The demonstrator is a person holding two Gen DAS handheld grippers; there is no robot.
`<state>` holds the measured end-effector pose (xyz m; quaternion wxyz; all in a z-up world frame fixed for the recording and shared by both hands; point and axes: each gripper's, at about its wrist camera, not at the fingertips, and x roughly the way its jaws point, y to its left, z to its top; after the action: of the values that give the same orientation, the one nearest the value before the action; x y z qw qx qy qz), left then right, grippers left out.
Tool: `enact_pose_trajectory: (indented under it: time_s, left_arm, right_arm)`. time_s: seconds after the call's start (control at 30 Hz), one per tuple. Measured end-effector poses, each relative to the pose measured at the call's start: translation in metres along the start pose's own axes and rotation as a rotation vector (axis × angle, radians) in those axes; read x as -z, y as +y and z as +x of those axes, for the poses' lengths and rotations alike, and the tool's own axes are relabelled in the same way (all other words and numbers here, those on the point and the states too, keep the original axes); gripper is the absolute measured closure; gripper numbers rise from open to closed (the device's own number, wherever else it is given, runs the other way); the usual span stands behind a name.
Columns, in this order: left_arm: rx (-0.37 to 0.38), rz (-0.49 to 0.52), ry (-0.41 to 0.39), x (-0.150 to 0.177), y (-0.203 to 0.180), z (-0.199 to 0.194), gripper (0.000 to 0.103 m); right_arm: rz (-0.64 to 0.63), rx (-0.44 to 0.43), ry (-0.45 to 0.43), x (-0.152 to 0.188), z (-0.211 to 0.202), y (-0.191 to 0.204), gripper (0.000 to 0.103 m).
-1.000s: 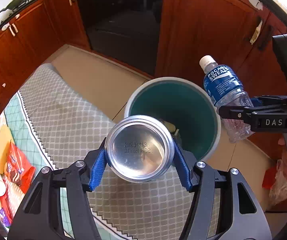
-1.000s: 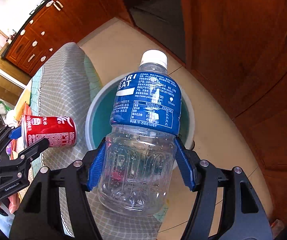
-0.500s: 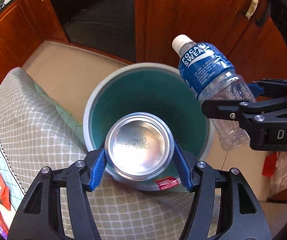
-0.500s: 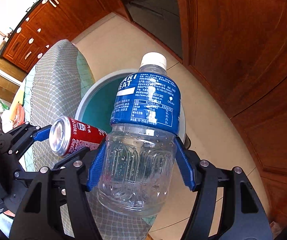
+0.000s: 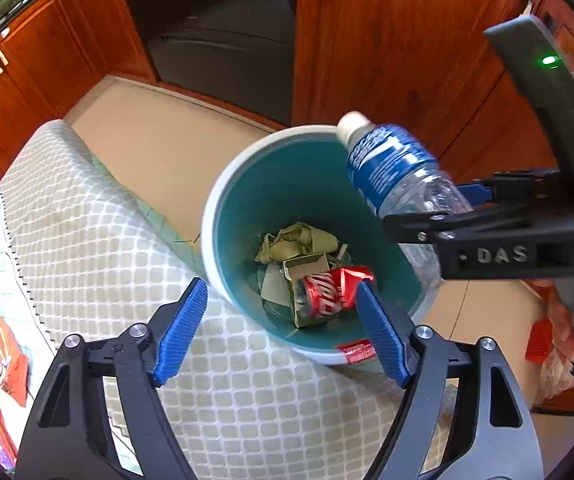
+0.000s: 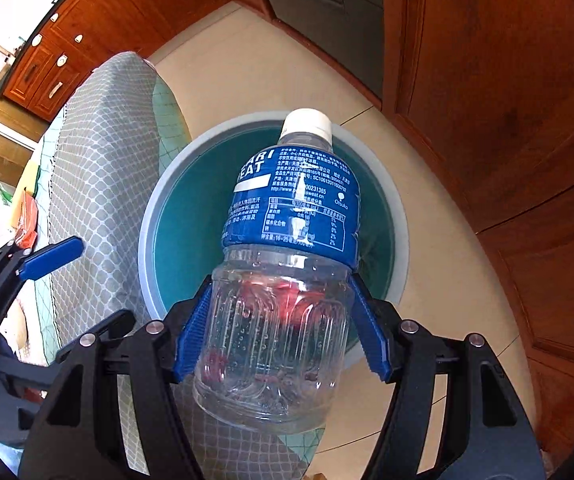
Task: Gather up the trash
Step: 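Carry can and bottle over the teal bin and open both tools to drop them, then return to the table and grasp the orange Ovaltine packet with the right tool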
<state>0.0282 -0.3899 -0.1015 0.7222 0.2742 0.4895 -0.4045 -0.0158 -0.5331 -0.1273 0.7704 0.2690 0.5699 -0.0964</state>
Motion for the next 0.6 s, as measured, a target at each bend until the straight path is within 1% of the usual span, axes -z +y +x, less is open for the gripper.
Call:
enact_pose_trajectory:
  time_s: [0.07, 0.1, 0.2, 0.27, 0.37, 0.6]
  left_arm:
    - [0.001, -0.01, -0.007, 0.001, 0.003, -0.006, 0.018]
    - [0.003, -0.017, -0.013, 0.003, 0.007, -0.01, 0.015]
    - [0.0, -0.034, -0.033, 0.005, 0.013, -0.019, 0.01]
    - [0.003, -0.047, -0.04, 0.008, 0.014, -0.025, 0.009]
    - [0.001, -0.064, -0.043, 0.011, 0.017, -0.03, 0.007]
    - [0.007, -0.117, -0.043, 0.027, 0.032, -0.042, 0.007]
  right_arm:
    - [0.01, -0.01, -0.004, -0.001, 0.0, 0.0, 0.028]
    - [0.015, -0.012, -0.009, -0.001, 0.0, 0.0, 0.026]
    - [0.022, -0.003, -0.013, -0.002, -0.003, 0.002, 0.021]
    - [0.022, 0.008, -0.007, -0.001, -0.005, 0.003, 0.018]
    - [0.022, 0.037, 0.008, 0.0, -0.007, 0.006, 0.015]
    - [-0.006, 0.054, 0.015, 0.006, -0.011, 0.02, 0.015]
